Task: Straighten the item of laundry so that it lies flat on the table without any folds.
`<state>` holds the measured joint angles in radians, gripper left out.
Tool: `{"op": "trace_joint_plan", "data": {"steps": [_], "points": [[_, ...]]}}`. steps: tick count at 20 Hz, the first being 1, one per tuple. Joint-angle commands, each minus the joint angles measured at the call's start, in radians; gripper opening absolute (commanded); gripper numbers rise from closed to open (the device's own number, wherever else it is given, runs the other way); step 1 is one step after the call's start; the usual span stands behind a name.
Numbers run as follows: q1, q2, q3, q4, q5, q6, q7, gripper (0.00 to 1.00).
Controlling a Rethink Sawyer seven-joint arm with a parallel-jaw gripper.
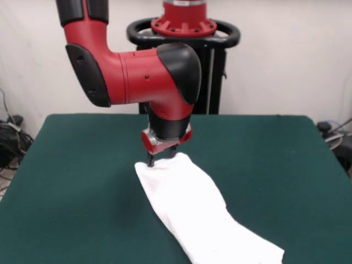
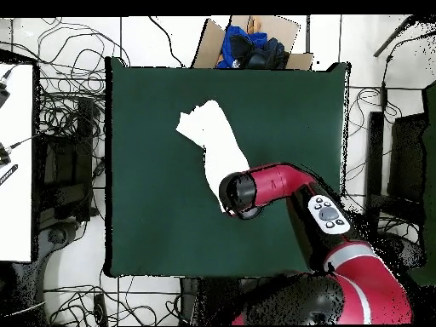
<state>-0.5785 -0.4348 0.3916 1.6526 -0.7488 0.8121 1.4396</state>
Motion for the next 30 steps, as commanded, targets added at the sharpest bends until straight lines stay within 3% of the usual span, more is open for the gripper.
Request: {"op": "trace_joint_plan", "data": {"steps": [1, 14, 21, 30], "points": [[-0.032, 0.043, 0.1, 0.05, -0.049, -0.162, -0.117, 1.0], [-0.005, 0.046, 0.074, 0.031, -0.046, -0.129, -0.113, 1.0], [0.007, -0.014, 0.084, 0.047, -0.04, -0.162, -0.077, 1.0], [0.029, -0.015, 0.113, 0.015, -0.12, -0.085, -0.26, 1.0]]}}
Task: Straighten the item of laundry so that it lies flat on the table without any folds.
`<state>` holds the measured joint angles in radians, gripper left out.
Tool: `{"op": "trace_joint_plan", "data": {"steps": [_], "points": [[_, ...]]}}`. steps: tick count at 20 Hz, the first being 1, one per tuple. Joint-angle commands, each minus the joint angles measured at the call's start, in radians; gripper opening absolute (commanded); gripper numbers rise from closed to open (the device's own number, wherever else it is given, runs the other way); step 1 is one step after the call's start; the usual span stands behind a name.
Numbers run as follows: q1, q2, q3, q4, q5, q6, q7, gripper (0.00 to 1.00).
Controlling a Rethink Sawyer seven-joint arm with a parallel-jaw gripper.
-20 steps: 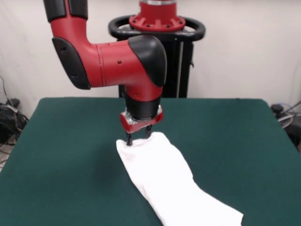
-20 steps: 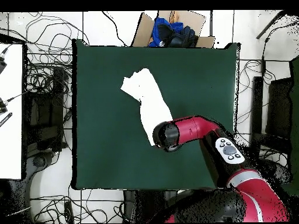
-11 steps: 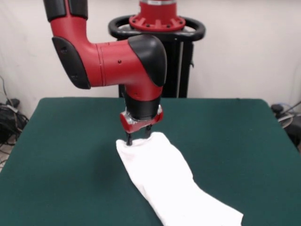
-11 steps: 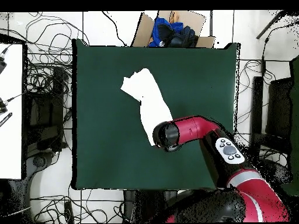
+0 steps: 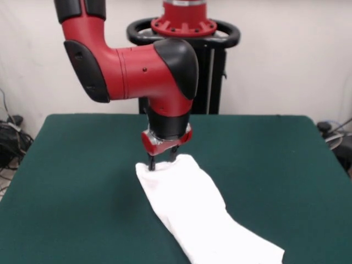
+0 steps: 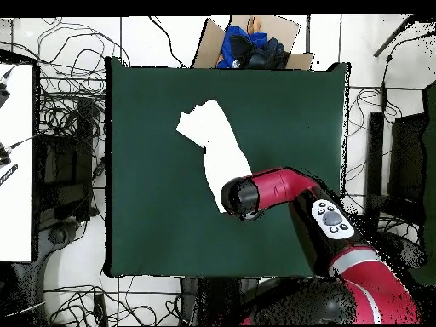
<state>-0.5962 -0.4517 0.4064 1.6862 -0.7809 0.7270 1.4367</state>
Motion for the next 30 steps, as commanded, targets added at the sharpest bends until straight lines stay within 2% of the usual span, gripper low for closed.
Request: {"op": "trace_joint_plan", "data": {"steps": [1, 7, 21, 22, 30], "points": [[0.047, 0.0, 0.102, -0.019, -0.091, 0.001, -0.26, 1.0], [0.05, 0.001, 0.107, -0.023, -0.119, 0.017, -0.275, 1.0], [0.076, 0.008, 0.091, -0.045, -0.088, 0.029, -0.278, 1.0], [0.074, 0.008, 0.092, -0.044, -0.086, 0.027, -0.278, 0.0], [0.067, 0.008, 0.097, -0.038, -0.083, 0.017, -0.281, 0.0]]}}
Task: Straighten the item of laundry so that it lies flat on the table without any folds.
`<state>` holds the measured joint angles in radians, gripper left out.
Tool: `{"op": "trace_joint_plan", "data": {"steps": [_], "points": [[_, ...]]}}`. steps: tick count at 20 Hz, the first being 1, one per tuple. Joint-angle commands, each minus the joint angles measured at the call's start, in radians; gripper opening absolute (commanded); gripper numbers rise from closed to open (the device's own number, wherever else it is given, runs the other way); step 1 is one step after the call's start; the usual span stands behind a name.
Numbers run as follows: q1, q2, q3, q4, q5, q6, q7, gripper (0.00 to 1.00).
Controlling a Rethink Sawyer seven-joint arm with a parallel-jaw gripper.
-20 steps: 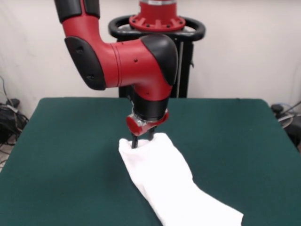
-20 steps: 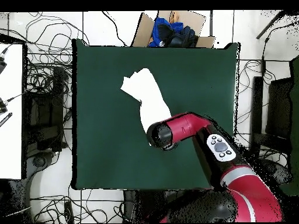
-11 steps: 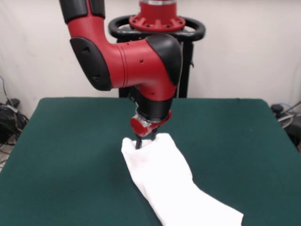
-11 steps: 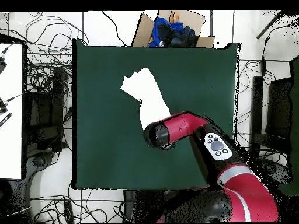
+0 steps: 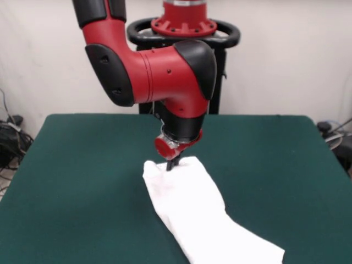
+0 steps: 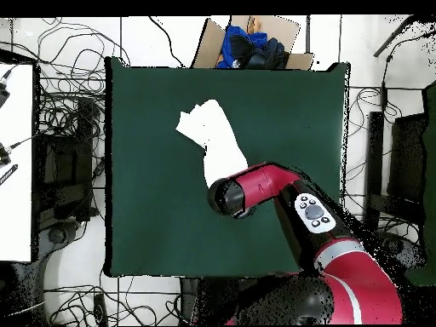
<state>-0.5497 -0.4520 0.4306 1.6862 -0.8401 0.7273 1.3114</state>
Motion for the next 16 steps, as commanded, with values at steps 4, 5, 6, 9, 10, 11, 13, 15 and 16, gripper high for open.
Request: {"op": "trace_joint_plan", "data": {"steps": [4, 5, 6, 9, 10, 11, 13, 15, 16], "points": [[0.019, 0.008, 0.071, -0.037, -0.027, 0.009, -0.15, 0.0], [0.02, 0.008, 0.07, -0.038, -0.026, 0.009, -0.147, 0.0], [0.02, 0.004, 0.066, -0.035, -0.025, 0.004, -0.132, 0.0], [0.005, -0.036, 0.075, 0.005, -0.009, -0.022, -0.109, 0.0], [-0.02, -0.079, 0.096, 0.047, 0.01, -0.026, -0.128, 0.0], [-0.038, -0.113, 0.113, 0.076, 0.032, -0.011, -0.145, 0.0], [-0.074, -0.181, 0.147, 0.132, 0.076, 0.02, -0.177, 0.0], [-0.11, -0.246, 0.187, 0.18, 0.119, 0.052, -0.204, 0.0], [-0.122, -0.27, 0.201, 0.196, 0.133, 0.064, -0.212, 0.0]]}}
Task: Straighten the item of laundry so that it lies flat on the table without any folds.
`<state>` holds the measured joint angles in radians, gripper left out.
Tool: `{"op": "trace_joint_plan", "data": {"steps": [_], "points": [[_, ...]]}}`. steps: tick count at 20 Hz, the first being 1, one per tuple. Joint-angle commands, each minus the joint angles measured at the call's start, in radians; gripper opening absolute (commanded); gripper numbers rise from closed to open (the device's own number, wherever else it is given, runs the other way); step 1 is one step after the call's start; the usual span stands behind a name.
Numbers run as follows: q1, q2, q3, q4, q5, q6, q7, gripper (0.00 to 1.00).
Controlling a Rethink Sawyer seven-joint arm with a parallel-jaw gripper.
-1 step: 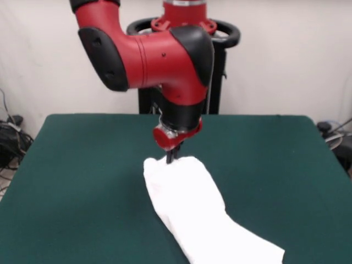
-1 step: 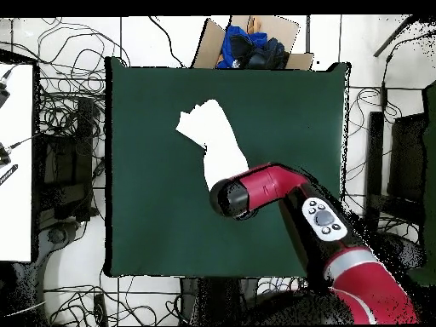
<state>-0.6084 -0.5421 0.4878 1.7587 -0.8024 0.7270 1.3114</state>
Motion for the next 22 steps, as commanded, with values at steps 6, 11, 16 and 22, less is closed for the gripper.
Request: {"op": "trace_joint_plan", "data": {"steps": [6, 11, 16, 22], "points": [[-0.086, -0.245, 0.184, 0.159, 0.125, 0.098, -0.2, 0.0], [-0.086, -0.255, 0.192, 0.16, 0.126, 0.109, -0.191, 0.0], [-0.101, -0.298, 0.214, 0.187, 0.154, 0.13, -0.197, 0.0], [-0.14, -0.374, 0.259, 0.236, 0.212, 0.17, -0.221, 0.0]]}}
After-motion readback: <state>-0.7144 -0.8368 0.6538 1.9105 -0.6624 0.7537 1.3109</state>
